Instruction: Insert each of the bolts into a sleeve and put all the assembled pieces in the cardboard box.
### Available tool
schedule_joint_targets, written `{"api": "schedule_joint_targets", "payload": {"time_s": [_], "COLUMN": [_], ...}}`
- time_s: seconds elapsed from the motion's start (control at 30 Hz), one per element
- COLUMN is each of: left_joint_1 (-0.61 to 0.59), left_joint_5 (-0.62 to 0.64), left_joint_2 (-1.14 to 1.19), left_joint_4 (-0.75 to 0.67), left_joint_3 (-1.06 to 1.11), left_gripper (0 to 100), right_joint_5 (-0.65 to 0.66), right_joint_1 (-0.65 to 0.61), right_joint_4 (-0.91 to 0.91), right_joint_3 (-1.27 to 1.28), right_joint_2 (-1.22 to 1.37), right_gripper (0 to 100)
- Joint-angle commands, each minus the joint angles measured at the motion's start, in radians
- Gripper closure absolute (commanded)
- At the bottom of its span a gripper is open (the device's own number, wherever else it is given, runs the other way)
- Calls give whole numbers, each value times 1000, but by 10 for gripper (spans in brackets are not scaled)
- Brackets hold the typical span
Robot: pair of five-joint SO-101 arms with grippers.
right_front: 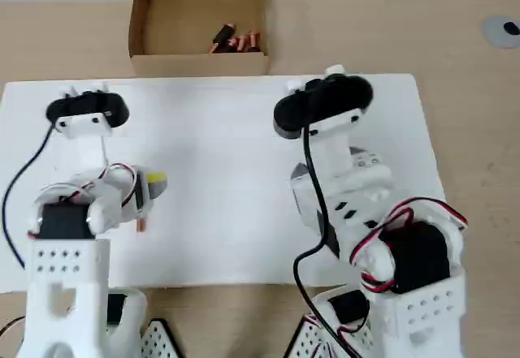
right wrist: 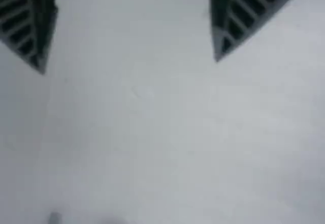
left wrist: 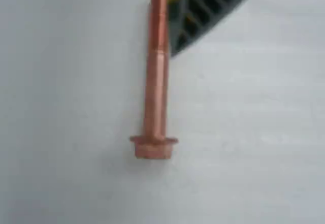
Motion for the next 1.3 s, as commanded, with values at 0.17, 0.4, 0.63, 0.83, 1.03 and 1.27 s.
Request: {"api": "schedule_joint_targets", "payload": {"time_s": [0.17,0.4,0.63,0.83,1.03,1.27], "left_joint_1": [-43,-118,-37,-41,-43,-44], "left_joint_5": [-2,-12,-58,-60,-55,-52], "left_joint_2": [341,622,636,641,710,791], "left_joint_4": [-173,-110,-3,-46,-46,-54], "left_joint_3": [-86,-259,-310,-302,-304,-305], "left_gripper": [774,774,775,775,775,776], "right_joint_5": [-8,-2,-3,-2,-2,-6], "right_joint_1": [22,22,22,22,22,22], "right_joint_4": [-18,-49,-104,-107,-104,-103], "right_joint_3": [77,76,76,76,76,76], "right_joint_2": [-12,-12,-7,-10,-10,-12], "right_gripper": [745,745,745,745,745,745]}}
